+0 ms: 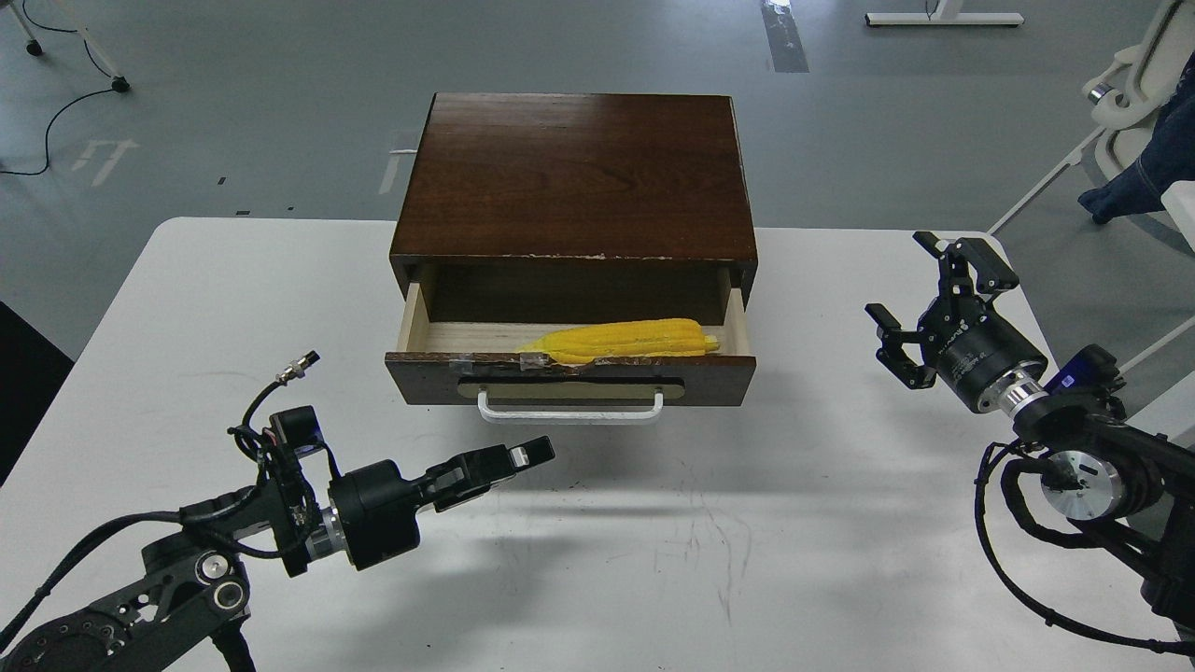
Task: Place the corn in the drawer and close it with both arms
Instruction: 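Push the drawer front with the left gripper toward the box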
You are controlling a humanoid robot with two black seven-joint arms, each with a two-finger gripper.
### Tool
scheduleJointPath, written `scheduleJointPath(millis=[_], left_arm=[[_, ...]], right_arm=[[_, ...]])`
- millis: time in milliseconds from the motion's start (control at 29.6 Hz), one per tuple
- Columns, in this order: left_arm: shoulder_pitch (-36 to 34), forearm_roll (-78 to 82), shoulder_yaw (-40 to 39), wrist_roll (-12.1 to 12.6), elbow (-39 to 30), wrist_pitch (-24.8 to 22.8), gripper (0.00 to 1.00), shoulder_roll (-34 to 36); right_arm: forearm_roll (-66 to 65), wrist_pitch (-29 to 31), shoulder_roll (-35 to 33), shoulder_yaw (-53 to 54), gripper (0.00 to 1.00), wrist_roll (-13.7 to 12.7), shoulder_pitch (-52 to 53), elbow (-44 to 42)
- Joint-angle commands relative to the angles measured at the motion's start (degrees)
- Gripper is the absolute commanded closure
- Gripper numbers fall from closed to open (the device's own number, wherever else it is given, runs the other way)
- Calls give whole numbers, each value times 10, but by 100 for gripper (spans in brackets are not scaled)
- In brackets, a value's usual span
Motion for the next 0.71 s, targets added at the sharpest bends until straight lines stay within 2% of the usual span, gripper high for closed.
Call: scheduleJointPath(millis=[0,675], left_arm=[[-1,0,-1,0,1,1,100,-1],[-10,-1,-6,0,15,2,100,-3]], right_arm=[[0,-1,1,0,0,0,0,0],[0,-1,1,0,0,0,-6,1]])
